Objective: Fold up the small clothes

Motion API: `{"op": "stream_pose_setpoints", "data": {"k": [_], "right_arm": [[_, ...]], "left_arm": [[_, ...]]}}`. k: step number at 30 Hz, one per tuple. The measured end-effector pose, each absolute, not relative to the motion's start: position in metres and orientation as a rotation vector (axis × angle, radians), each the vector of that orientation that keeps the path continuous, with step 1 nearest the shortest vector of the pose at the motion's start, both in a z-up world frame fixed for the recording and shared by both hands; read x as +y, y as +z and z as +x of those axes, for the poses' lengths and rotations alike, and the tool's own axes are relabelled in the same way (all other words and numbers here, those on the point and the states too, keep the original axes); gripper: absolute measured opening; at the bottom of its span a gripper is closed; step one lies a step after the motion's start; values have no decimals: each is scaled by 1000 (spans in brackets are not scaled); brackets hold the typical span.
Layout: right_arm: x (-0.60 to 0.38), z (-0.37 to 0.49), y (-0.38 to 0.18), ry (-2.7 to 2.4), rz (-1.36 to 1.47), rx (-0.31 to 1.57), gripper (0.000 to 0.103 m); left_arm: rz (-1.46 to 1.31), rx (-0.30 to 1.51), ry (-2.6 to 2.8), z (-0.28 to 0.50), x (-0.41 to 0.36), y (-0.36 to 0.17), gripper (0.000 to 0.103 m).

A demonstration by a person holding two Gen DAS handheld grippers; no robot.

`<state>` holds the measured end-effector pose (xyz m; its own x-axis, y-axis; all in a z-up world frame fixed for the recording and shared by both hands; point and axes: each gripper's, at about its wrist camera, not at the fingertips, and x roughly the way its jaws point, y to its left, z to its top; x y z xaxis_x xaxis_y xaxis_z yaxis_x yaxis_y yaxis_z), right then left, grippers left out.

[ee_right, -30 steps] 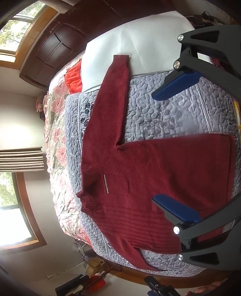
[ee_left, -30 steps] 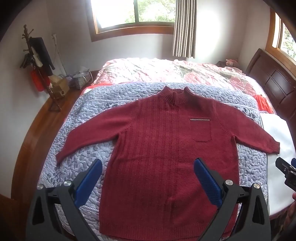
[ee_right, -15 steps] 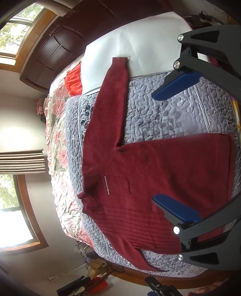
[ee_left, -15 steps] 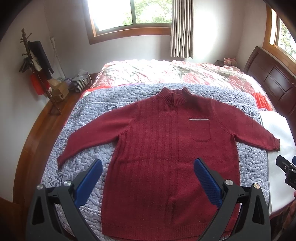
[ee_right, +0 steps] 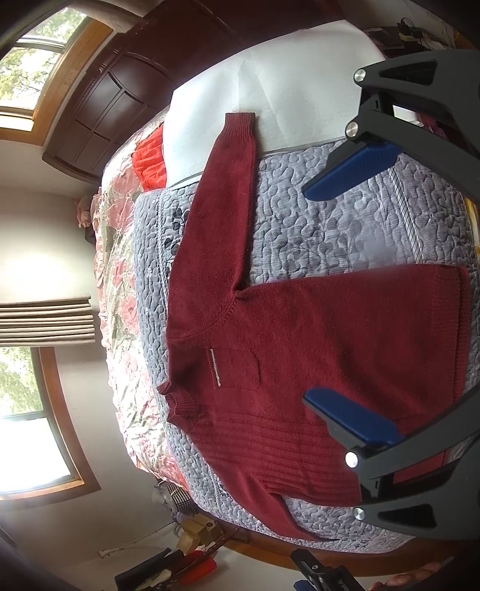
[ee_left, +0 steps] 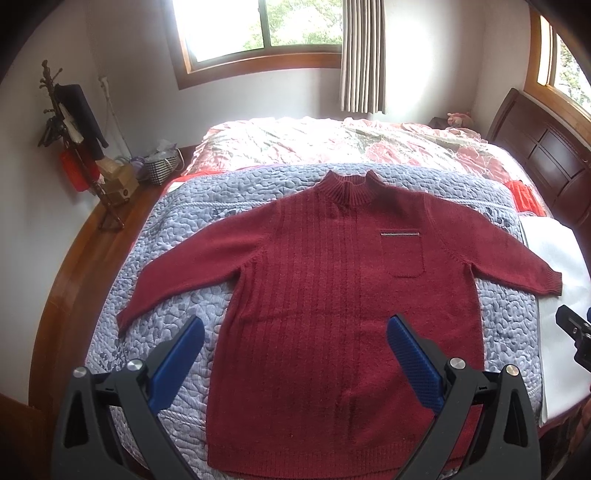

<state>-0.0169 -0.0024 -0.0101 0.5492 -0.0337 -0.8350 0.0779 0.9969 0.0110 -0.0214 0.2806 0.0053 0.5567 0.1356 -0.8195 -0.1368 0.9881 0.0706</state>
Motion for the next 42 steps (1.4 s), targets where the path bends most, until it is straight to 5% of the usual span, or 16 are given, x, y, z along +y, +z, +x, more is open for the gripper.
{"op": "stream_pose_setpoints", "data": {"k": [42], "right_arm": [[1, -15, -14, -67, 23, 1009, 100]], "left_arm": [[1, 973, 164, -22, 284, -2, 99]]}}
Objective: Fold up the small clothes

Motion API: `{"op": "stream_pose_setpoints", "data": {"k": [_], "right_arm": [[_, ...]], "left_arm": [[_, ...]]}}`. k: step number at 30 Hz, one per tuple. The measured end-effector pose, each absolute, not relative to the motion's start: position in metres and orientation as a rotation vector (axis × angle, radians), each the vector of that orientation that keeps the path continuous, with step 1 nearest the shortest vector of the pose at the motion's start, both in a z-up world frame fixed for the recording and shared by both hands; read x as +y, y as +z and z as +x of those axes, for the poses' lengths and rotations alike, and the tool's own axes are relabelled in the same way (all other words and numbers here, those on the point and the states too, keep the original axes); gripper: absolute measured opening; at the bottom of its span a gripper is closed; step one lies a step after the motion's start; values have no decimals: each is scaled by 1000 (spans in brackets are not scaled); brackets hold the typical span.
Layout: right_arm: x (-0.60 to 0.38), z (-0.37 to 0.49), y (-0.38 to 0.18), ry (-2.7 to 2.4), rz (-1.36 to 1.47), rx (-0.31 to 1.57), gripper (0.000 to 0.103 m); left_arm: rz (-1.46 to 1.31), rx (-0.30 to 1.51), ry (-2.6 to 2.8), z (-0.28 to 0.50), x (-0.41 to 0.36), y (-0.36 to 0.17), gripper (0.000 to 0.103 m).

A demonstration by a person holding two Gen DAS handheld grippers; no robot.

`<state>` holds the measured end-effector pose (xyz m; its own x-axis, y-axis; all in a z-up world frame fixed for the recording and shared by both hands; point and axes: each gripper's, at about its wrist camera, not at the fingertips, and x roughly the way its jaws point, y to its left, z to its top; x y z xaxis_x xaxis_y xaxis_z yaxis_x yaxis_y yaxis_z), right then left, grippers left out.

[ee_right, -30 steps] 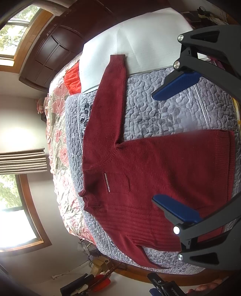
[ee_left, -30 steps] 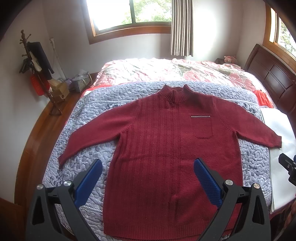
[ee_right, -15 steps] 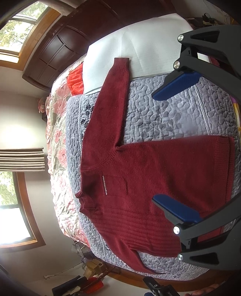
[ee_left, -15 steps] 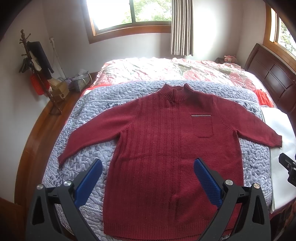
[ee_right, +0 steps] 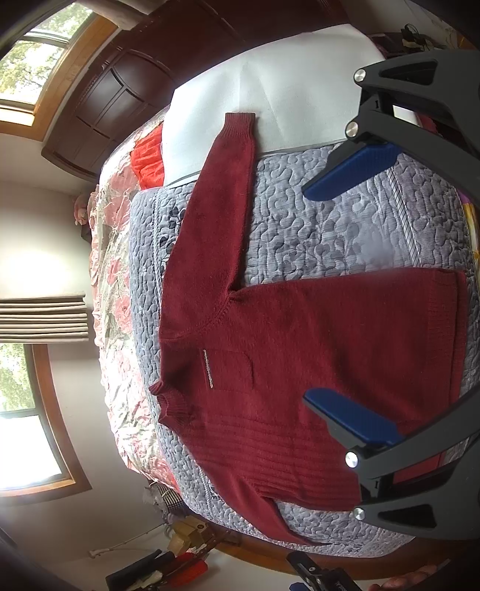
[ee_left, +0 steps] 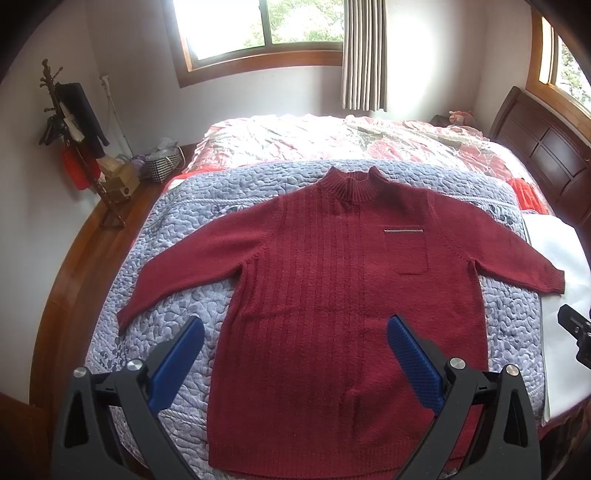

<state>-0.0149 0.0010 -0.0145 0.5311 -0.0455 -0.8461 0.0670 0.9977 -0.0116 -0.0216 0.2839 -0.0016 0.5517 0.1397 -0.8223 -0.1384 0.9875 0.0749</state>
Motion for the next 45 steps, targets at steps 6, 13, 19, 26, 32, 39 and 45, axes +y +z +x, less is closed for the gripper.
{"op": "stream_pose_setpoints", "data": {"k": [6, 13, 19, 26, 32, 39, 45], "right_arm": [[-2, -13, -18, -68, 28, 1016, 100], [-7, -7, -22, -68, 33, 1019, 100], [-54, 20, -42, -147, 59, 1030, 100], [-162, 70, -81, -267, 111, 1038, 100], [-246, 115, -120, -244, 169, 1080, 100], [-351, 147, -168, -311, 279, 1168, 100], [-393, 159, -192, -282, 343, 1209, 99]], "left_arm": [[7, 978, 162, -20, 282, -3, 99], [10, 988, 160, -13, 279, -7, 99], [1, 1006, 151, 14, 264, -22, 99], [20, 977, 73, 82, 193, -47, 99], [20, 975, 16, 143, 123, -78, 99], [17, 1001, -9, 197, 60, -110, 99], [30, 1008, 2, 222, 34, -122, 99]]}}
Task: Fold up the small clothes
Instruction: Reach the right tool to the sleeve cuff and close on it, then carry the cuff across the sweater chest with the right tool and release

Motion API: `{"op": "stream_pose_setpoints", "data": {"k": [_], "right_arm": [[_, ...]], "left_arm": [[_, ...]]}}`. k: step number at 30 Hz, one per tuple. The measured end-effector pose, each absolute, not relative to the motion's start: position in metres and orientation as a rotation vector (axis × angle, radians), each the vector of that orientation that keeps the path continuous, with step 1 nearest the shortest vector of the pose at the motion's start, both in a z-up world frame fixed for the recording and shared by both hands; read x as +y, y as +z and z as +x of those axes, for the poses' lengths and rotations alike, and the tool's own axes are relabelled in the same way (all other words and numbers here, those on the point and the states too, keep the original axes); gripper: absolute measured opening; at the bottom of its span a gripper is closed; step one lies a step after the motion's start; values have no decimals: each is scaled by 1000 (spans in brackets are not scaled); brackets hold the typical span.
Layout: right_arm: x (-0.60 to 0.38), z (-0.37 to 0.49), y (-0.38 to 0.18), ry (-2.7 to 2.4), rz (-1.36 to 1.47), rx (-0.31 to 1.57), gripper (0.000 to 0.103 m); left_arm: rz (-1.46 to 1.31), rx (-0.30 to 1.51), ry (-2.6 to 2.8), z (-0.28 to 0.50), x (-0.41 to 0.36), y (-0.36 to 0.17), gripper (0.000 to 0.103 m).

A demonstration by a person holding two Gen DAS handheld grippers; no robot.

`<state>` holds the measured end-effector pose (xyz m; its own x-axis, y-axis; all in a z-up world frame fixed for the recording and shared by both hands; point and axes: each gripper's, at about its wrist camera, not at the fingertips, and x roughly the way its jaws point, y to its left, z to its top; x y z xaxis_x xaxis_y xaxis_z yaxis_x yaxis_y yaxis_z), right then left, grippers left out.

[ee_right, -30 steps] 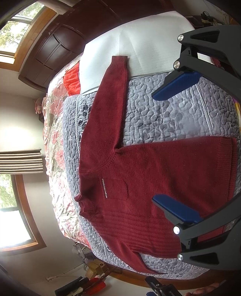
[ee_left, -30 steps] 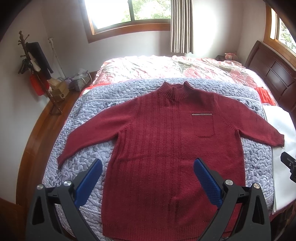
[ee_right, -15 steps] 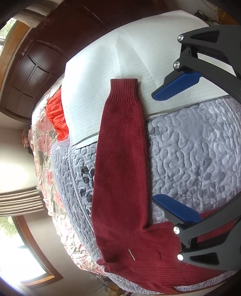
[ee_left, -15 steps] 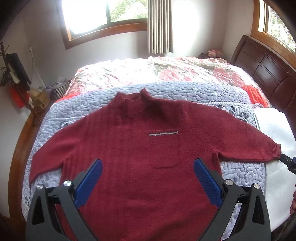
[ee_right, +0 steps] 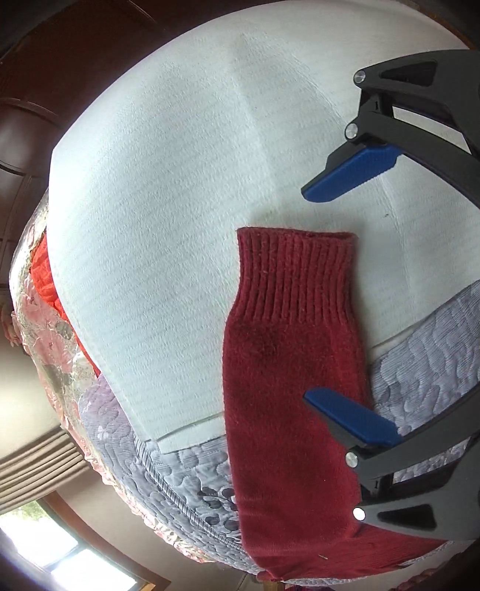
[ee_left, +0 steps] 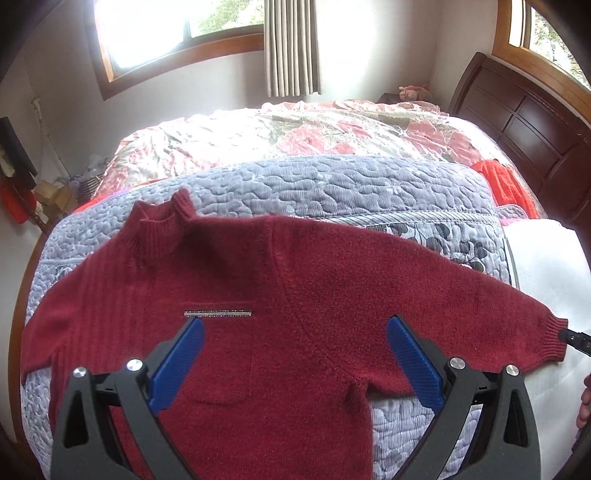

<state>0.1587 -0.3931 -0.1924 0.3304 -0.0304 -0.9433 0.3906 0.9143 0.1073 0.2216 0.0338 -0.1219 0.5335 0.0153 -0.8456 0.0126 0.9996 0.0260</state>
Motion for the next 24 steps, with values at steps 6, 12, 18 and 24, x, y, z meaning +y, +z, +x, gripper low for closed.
{"op": "stream_pose_setpoints", "data": {"k": [6, 12, 18, 24], "right_arm": [[-409, 159, -210, -228, 400, 1228, 73], [-414, 158, -203, -155, 447, 1221, 8], [-396, 152, -164, -81, 443, 1110, 7], [-322, 176, -118, 69, 340, 1038, 7]], "left_arm": [[56, 1011, 26, 231, 26, -128, 99], [74, 1024, 41, 231, 33, -134, 99], [70, 1032, 84, 229, 61, -136, 99], [30, 1043, 154, 226, 114, -137, 99]]}}
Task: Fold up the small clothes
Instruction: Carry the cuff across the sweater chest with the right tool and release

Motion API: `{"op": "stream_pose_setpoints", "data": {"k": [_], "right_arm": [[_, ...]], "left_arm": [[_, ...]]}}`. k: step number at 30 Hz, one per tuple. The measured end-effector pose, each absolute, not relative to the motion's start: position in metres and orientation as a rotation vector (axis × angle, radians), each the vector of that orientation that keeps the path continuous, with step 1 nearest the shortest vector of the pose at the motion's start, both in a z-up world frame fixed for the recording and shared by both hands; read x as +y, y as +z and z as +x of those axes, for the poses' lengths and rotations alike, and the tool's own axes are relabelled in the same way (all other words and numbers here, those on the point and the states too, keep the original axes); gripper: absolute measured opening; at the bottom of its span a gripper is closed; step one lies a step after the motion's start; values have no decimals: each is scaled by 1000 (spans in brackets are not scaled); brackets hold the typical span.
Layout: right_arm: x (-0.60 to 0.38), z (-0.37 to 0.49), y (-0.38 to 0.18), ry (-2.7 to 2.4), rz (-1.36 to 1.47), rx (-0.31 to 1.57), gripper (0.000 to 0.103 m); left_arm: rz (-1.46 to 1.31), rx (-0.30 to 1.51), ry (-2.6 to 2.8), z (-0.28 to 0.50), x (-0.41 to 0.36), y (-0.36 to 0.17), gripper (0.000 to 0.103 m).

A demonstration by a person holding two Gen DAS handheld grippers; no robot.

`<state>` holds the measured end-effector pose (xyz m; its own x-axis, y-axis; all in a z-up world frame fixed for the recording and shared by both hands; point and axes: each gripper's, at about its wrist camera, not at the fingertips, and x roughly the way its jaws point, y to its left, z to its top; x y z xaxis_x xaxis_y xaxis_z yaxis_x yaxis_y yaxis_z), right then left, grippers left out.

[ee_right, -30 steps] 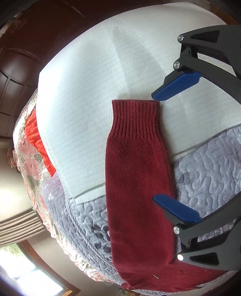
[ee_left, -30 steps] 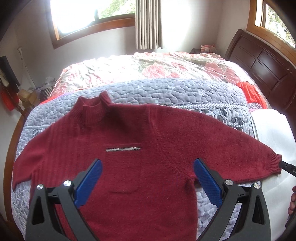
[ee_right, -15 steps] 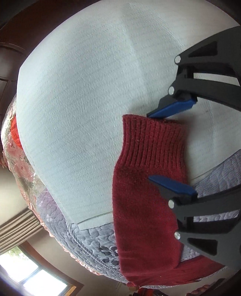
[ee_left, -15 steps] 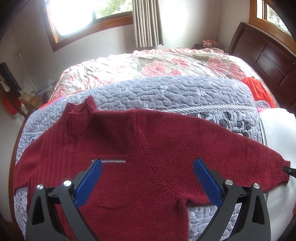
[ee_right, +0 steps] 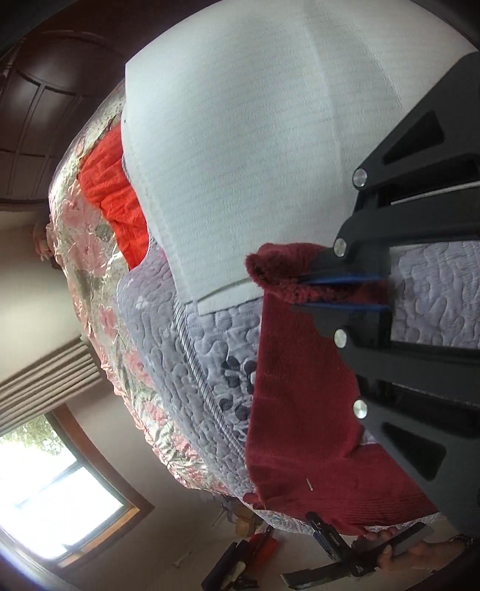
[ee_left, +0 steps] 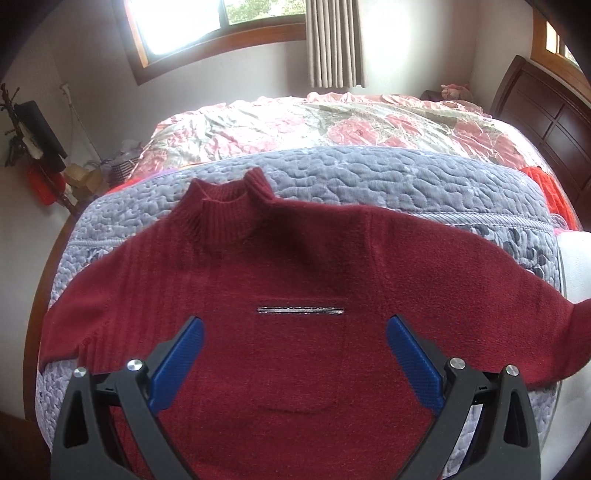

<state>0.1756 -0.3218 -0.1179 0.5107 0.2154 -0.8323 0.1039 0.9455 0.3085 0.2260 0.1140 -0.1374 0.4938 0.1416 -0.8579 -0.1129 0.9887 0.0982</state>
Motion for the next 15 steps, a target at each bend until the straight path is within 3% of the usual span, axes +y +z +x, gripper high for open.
{"op": "stream_pose_setpoints", "data": {"k": [8, 15], "right_arm": [[-152, 215, -89, 391, 191, 1021, 7], [-11, 228, -104, 626, 117, 1086, 7]], "left_arm": [[-25, 1050, 218, 209, 190, -138, 99], [-83, 1052, 228, 189, 245, -137, 99]]}}
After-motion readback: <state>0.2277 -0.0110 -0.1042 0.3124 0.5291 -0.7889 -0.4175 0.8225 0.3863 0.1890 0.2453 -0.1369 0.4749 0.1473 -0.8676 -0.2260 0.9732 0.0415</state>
